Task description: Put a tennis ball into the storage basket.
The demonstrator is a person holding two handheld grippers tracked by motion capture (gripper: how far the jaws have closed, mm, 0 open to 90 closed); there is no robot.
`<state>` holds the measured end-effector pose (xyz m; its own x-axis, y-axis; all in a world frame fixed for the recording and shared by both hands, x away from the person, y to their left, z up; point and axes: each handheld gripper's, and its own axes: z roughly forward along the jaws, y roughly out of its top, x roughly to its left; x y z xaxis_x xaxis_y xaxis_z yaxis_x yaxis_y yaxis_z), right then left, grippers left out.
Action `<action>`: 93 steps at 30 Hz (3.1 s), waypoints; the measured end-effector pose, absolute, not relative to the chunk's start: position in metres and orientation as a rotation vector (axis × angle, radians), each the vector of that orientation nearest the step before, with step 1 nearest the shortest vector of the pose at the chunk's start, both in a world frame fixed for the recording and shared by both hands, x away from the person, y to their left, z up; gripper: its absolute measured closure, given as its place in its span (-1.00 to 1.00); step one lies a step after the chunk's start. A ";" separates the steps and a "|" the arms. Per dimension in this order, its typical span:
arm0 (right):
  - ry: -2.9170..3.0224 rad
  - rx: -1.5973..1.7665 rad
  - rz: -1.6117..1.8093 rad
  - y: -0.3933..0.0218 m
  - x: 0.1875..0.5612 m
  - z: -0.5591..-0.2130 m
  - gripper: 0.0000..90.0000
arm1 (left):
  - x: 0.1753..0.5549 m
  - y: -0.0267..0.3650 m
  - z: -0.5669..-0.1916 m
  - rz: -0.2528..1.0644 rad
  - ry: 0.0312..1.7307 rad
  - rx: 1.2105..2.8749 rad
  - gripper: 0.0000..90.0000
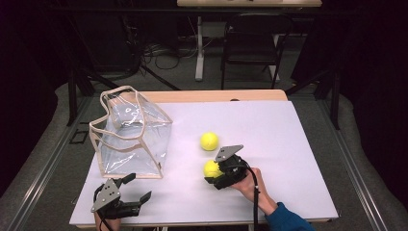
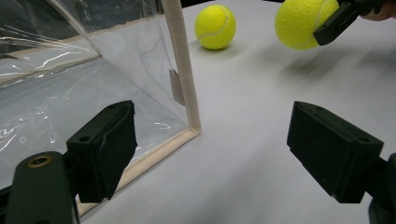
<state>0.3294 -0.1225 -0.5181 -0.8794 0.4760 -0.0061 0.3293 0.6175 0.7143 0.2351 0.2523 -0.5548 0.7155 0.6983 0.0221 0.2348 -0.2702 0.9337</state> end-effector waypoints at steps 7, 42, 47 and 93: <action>2.626 0.670 1.123 -0.121 0.328 -0.515 -0.43 | 0.235 0.252 -0.555 0.529 0.728 1.831 -0.64; 2.570 0.635 1.206 -0.101 0.330 -0.499 -0.42 | 0.235 0.251 -0.555 0.531 0.722 1.834 -0.64; 2.572 0.641 1.210 -0.099 0.331 -0.500 -0.43 | 0.237 0.250 -0.555 0.529 0.720 1.836 -0.64; 2.573 0.655 1.257 -0.083 0.355 -0.483 -0.42 | 0.240 0.248 -0.555 0.523 0.710 1.838 -0.64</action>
